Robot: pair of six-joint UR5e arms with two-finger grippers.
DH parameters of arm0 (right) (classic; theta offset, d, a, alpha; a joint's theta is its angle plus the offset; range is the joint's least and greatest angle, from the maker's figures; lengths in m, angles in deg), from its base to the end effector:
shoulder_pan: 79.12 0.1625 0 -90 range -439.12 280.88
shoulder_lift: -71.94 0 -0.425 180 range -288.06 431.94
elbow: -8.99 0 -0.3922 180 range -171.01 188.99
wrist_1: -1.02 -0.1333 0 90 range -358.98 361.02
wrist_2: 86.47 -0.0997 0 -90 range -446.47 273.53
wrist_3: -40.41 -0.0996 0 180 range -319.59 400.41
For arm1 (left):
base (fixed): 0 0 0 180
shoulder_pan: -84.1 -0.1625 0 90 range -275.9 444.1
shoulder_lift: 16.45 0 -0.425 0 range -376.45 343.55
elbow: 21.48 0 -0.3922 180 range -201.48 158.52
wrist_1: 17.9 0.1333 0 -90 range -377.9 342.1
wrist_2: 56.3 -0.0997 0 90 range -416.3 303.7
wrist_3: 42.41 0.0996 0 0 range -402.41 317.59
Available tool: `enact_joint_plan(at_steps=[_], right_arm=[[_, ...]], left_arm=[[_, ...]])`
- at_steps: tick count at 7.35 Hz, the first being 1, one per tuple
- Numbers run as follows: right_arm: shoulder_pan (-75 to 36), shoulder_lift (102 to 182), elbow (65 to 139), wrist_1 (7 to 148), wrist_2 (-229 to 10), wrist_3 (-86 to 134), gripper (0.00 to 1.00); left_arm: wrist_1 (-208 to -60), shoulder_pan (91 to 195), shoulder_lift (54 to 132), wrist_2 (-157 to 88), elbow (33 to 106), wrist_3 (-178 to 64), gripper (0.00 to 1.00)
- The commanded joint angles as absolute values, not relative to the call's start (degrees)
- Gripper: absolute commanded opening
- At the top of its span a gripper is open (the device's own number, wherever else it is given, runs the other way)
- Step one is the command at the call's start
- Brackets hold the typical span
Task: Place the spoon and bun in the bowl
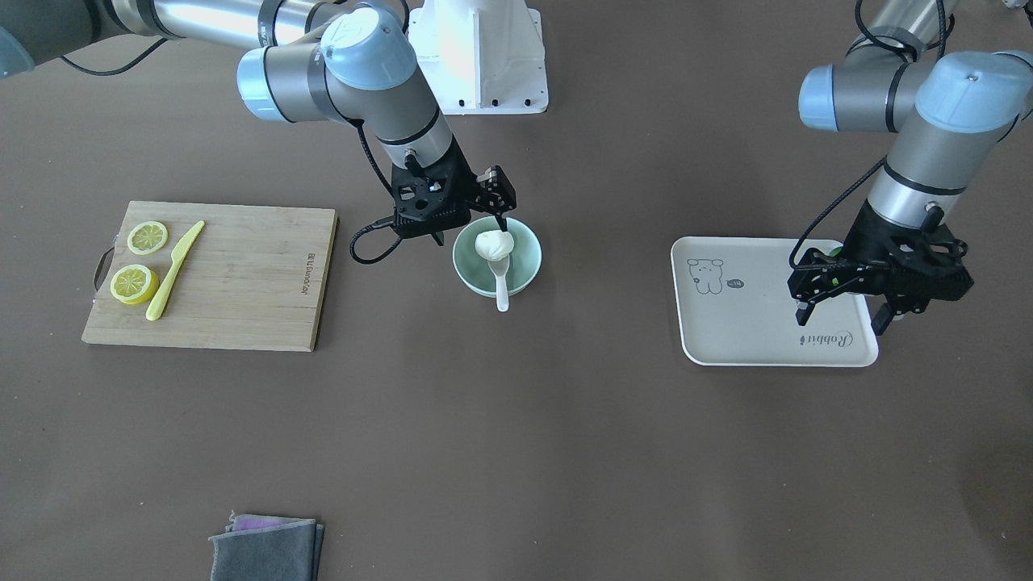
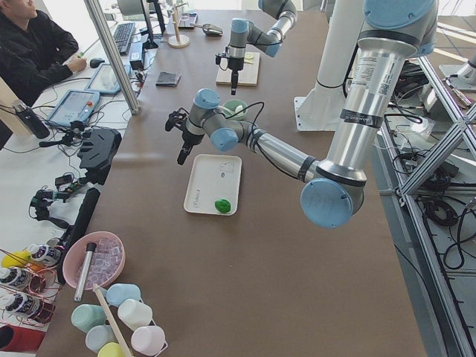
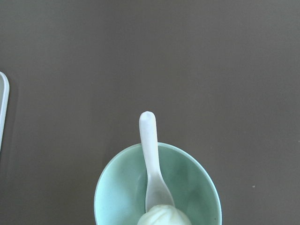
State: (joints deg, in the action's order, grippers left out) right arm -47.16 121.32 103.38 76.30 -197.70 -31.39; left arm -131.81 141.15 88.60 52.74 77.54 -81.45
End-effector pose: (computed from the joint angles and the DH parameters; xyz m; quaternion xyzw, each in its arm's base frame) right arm -0.5292 -0.4448 0.1684 0.0628 -0.5110 0.0110 0.8572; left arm 0.2445 -0.5626 0.4019 0.2356 0.3579 0.0193 0.9033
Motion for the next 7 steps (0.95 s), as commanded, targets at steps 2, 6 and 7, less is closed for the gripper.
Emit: enact_joint_plan(at_steps=[2, 6, 7], right_arm=[[-39.4, 130.4, 114.1, 83.7, -204.3, -21.5, 1.00], [-26.0, 154.9, 119.6, 80.8, -207.1, -8.3, 1.00], [-22.8, 157.2, 119.0, 80.8, -206.5, -7.4, 1.00]], left_arm=[[-131.7, 142.6, 88.7, 53.0, 77.7, -81.5, 0.98], [-131.1, 148.0, 85.0, 54.6, 78.6, -76.0, 0.98], [-129.5, 152.3, 81.9, 61.4, 78.4, -69.9, 0.98]])
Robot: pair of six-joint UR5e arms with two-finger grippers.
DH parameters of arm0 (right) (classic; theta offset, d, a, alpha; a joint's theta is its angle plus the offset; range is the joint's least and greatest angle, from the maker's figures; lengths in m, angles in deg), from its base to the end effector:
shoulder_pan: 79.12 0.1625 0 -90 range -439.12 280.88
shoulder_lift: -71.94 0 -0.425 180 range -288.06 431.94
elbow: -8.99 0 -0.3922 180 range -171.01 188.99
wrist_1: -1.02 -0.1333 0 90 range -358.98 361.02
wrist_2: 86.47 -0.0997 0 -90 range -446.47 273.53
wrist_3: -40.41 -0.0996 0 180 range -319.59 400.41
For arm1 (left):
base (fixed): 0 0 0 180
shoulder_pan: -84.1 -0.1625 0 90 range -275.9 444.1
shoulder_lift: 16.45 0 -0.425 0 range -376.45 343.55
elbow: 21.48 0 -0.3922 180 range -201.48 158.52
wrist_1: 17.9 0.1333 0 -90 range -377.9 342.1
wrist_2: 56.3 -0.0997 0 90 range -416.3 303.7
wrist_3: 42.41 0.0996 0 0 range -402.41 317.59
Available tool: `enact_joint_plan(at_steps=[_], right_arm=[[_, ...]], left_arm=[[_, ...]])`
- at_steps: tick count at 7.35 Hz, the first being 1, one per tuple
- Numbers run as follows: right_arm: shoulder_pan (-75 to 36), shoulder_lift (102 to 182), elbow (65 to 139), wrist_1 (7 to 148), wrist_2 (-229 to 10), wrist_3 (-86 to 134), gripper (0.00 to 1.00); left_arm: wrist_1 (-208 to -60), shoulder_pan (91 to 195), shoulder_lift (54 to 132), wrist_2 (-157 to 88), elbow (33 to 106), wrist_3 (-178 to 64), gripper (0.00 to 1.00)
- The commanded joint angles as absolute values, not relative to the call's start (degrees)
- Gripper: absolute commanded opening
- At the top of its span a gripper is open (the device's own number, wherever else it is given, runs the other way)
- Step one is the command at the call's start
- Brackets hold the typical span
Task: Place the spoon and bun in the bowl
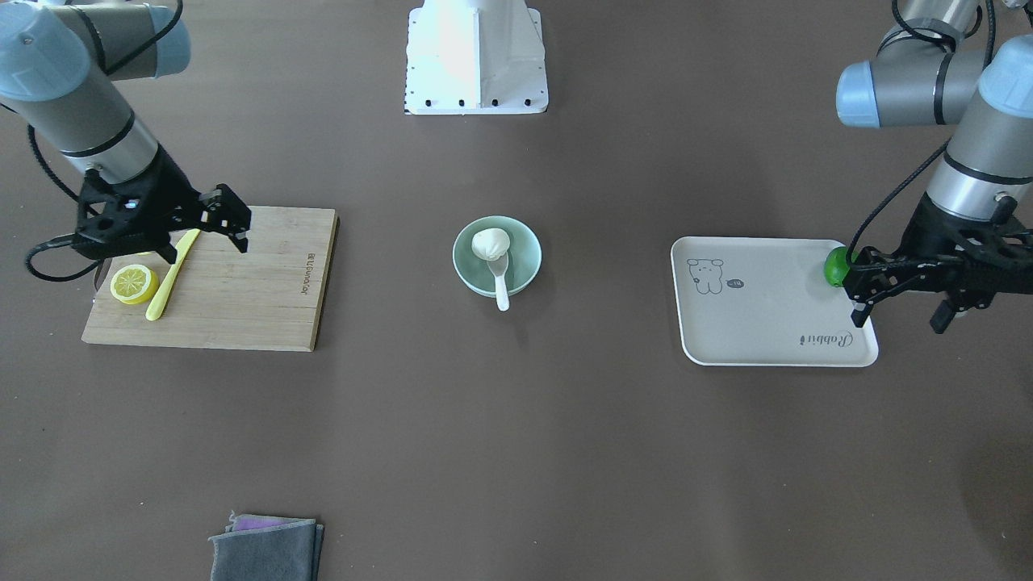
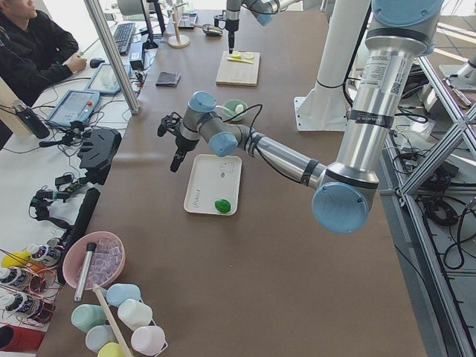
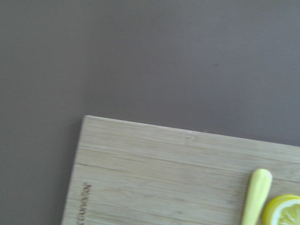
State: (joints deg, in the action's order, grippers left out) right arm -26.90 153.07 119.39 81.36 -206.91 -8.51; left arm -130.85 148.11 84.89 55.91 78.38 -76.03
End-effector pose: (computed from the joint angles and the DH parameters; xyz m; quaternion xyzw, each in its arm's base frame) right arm -0.2648 -0.4769 0.3948 0.0639 -0.4007 0.0012 0.9140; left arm 0.1704 -0.5677 0.4341 0.2313 0.3382 0.0117 0.9121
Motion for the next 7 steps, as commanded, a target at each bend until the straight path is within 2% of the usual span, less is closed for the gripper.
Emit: enact_joint_plan(at_steps=[1, 4, 6, 7], right_arm=[[-17.3, 159.5, 118.6, 81.5, -207.9, -1.8, 1.00], [2.9, 165.7, 107.6, 82.1, -224.9, 25.0, 1.00], [6.8, 166.5, 99.1, 81.7, -224.9, 29.5, 1.00], [7.4, 167.4, 97.8, 81.4, -225.0, 29.6, 1.00]], left_arm=[[-125.8, 157.5, 80.0, 63.8, 78.4, -65.0, 0.98], [-112.0, 171.6, 78.3, 69.3, 77.8, -49.4, 0.98], [-112.1, 172.5, 75.1, 70.3, 76.3, -48.6, 0.98], [-112.1, 172.5, 73.6, 70.6, 76.3, -48.7, 0.98]])
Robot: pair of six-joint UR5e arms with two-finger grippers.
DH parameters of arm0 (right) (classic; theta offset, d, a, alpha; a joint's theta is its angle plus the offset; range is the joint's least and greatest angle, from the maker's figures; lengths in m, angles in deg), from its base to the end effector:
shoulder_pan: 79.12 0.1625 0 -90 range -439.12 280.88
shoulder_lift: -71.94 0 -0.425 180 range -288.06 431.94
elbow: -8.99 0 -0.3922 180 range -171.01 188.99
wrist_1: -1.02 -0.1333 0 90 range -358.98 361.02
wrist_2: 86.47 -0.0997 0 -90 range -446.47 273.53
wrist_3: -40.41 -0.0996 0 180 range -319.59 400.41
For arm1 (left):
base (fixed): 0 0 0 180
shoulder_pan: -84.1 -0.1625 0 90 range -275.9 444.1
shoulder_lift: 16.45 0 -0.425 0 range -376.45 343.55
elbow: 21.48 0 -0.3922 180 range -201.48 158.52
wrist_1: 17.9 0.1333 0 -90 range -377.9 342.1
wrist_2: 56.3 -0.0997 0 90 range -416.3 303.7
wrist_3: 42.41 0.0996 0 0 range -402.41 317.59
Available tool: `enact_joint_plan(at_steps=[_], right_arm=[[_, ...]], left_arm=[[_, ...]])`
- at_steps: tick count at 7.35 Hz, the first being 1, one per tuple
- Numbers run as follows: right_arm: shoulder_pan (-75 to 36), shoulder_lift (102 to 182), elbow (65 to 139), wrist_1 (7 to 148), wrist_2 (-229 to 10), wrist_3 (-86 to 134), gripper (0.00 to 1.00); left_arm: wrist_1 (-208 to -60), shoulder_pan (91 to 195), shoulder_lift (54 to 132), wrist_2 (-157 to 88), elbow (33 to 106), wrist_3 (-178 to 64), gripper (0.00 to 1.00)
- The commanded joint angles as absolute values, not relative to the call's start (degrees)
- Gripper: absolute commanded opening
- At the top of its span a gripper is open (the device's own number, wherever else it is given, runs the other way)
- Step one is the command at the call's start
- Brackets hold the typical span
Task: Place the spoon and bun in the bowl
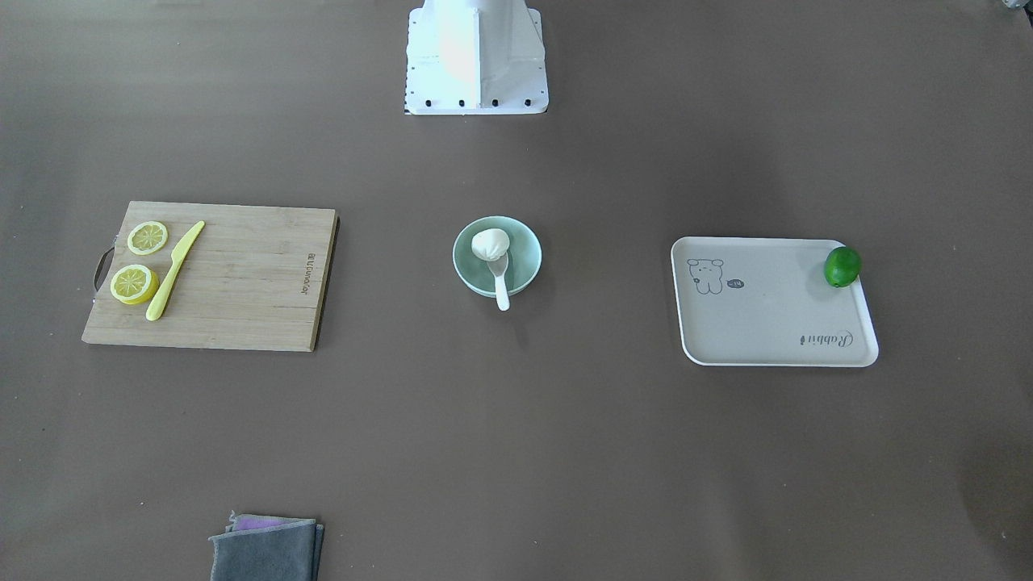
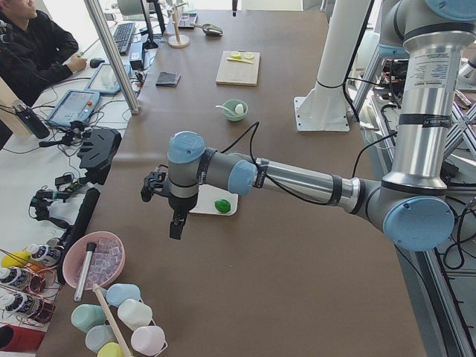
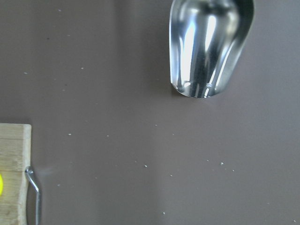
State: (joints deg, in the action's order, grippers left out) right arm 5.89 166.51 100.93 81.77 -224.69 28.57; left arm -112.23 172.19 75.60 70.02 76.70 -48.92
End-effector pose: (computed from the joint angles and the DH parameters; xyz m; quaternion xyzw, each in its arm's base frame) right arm 0.0184 -0.4680 0.6586 -0.0075 -0.4111 0.0309 0.9110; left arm -0.0570 -0.5200 0.5702 0.0974 0.3172 0.0016 0.9434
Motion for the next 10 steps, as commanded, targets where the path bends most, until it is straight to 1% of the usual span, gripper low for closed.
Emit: enact_joint_plan(at_steps=[1, 2, 3, 4, 5, 8, 10], right_arm=[[7.6, 168.7, 98.4, 81.3, -225.0, 29.5, 1.00], [8.2, 168.5, 99.4, 82.5, -224.9, 28.7, 1.00], [8.6, 166.9, 101.9, 88.8, -224.5, 28.7, 1.00], [8.9, 164.9, 106.9, 99.1, -222.6, 28.8, 1.00], [8.9, 165.1, 110.9, 102.9, -219.3, 29.2, 1.00], [8.9, 165.8, 110.3, 101.7, -219.1, 35.7, 1.00], [8.9, 165.5, 110.2, 101.7, -219.0, 35.8, 1.00]], left_arm=[[-112.5, 172.4, 72.6, 72.1, 76.5, -49.0, 0.98], [-112.4, 172.3, 72.6, 72.8, 76.5, -49.4, 0.98], [-112.5, 172.3, 73.0, 72.8, 76.2, -49.4, 0.98], [-112.5, 172.3, 73.1, 72.8, 76.4, -49.4, 0.98], [-112.5, 172.3, 73.1, 72.8, 76.9, -49.4, 0.98], [-112.4, 172.3, 73.6, 72.8, 77.2, -49.4, 0.98], [-112.3, 172.2, 73.7, 72.8, 77.2, -49.3, 0.98]])
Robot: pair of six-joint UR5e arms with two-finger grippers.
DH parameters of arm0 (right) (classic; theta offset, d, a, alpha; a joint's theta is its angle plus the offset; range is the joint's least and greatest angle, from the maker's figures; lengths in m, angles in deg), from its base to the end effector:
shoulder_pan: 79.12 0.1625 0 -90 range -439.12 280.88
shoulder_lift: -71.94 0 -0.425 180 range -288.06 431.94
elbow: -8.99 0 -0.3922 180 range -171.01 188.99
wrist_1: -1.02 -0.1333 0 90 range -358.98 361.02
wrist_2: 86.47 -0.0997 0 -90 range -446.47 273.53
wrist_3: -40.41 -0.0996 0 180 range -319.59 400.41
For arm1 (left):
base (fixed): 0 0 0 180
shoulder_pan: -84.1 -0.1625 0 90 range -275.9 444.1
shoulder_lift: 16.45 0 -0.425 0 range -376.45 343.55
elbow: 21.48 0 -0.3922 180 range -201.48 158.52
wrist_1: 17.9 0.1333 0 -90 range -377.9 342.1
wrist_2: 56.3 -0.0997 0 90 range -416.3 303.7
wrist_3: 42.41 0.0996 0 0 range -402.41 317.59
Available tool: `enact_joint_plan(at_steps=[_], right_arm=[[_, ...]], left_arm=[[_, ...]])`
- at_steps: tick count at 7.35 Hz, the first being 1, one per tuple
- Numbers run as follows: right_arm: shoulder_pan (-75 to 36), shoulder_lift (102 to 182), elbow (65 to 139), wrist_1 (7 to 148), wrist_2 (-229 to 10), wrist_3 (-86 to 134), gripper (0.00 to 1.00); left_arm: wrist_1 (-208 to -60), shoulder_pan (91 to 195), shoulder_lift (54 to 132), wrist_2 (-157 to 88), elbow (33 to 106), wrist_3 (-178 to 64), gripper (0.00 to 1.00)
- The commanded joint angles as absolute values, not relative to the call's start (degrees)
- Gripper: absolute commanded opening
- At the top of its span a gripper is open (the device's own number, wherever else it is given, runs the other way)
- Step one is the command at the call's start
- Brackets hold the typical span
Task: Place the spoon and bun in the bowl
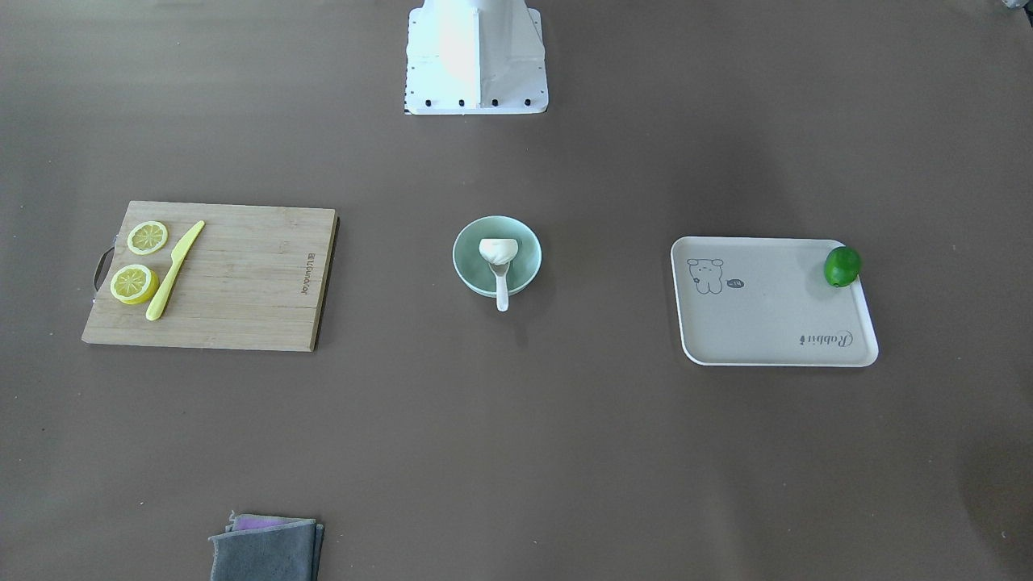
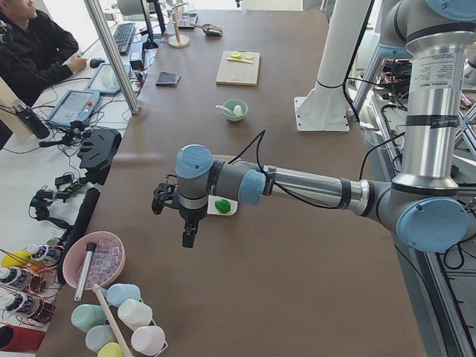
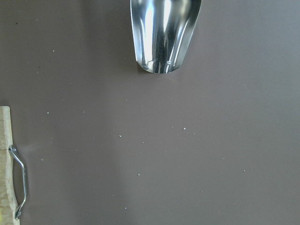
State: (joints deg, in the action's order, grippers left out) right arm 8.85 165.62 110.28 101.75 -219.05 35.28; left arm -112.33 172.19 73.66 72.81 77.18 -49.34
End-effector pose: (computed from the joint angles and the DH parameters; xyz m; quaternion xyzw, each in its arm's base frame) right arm 0.0497 -0.4591 0.6133 -0.0480 -0.3607 0.0351 0.9308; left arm -0.0537 -0.5052 0.5802 0.0824 0.3399 -0.0026 0.9369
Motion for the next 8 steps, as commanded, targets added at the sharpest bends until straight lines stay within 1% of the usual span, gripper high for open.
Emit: enact_joint_plan(at_steps=[1, 6, 8], right_arm=[[8.9, 165.5, 110.3, 101.7, -219.1, 35.8, 1.00], [8.8, 165.4, 110.3, 101.7, -219.4, 35.6, 1.00], [8.8, 165.4, 110.3, 101.7, -219.4, 35.5, 1.00]], left_arm=[[-112.2, 172.3, 74.0, 72.8, 77.0, -49.3, 0.98], [-112.5, 172.3, 73.1, 75.3, 77.0, -49.1, 0.98], [-112.6, 172.3, 71.6, 75.3, 77.2, -48.7, 0.98]])
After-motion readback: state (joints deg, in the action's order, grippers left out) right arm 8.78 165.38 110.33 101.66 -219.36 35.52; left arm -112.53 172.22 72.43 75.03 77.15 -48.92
